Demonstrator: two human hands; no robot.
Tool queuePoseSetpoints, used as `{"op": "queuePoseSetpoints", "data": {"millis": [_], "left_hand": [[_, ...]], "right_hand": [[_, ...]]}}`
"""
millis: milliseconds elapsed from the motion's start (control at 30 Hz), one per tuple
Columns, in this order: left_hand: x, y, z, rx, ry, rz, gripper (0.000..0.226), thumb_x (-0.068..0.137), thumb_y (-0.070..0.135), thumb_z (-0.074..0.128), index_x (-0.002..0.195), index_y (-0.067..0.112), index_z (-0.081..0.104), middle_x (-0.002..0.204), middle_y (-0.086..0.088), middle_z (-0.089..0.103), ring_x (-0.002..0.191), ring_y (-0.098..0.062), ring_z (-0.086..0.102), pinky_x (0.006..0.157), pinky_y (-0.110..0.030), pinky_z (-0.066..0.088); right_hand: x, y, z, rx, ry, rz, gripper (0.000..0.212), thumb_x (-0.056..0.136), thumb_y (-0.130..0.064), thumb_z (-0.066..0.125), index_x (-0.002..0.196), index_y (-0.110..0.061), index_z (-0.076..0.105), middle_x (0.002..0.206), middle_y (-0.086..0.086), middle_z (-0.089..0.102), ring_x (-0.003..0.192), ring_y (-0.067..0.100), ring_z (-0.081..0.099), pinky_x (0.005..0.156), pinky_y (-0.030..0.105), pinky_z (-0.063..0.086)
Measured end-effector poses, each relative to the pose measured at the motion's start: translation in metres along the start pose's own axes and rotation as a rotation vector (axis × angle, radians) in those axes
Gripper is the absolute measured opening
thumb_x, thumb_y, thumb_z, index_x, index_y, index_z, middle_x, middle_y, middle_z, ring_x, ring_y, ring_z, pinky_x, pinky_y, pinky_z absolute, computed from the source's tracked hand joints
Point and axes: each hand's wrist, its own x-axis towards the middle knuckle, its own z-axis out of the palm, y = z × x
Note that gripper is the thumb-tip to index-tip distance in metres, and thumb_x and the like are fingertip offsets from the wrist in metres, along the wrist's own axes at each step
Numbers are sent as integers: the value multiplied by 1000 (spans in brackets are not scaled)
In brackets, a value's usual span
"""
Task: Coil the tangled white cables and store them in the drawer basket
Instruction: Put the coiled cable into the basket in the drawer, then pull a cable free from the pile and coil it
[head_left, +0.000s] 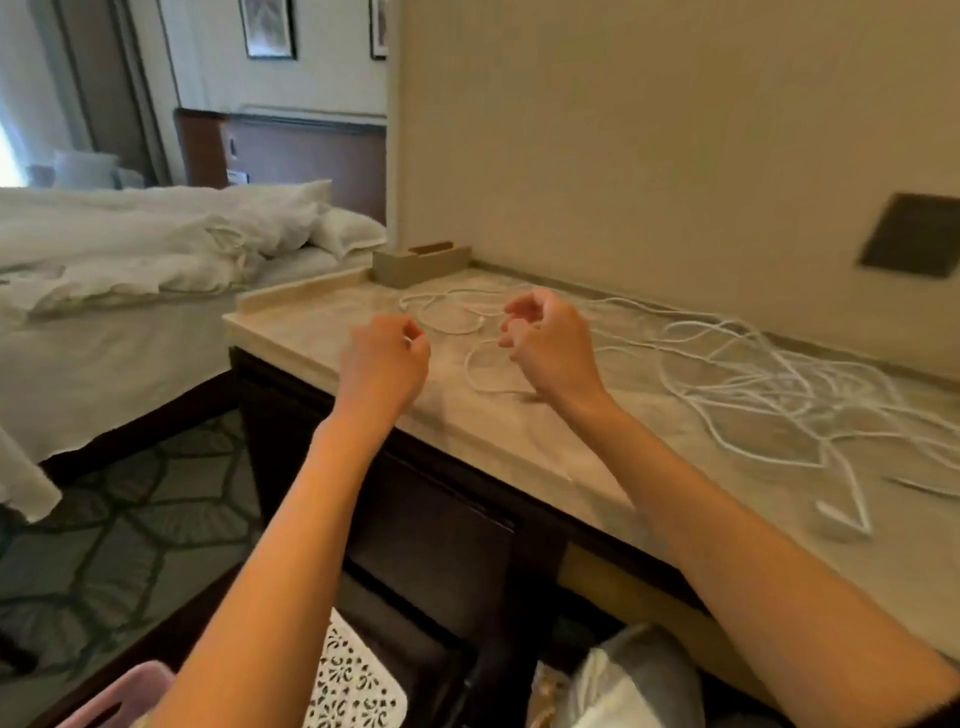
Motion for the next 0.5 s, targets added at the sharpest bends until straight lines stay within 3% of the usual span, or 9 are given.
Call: {"op": "queuePoseSetpoints", "data": {"millis": [200,500], "left_hand": [[-18,100,71,29,-138,216,22,93,17,47,103,7,63,103,-12,64,94,-26,58,79,-33,46],[-61,213,163,-22,-346,460,22,90,12,49,97,1,67,98,-15,67,94,-29,60,81,-33,45]], "right_hand": [[-3,46,-111,-22,176,110,11,87,-7,50,89,-16,56,93,10,65,90,31,65,83,48,51],[-38,113,-262,-56,395,293,25,87,-3,47,74,-24,51,87,8,63,71,20,63,75,40,53]]}}
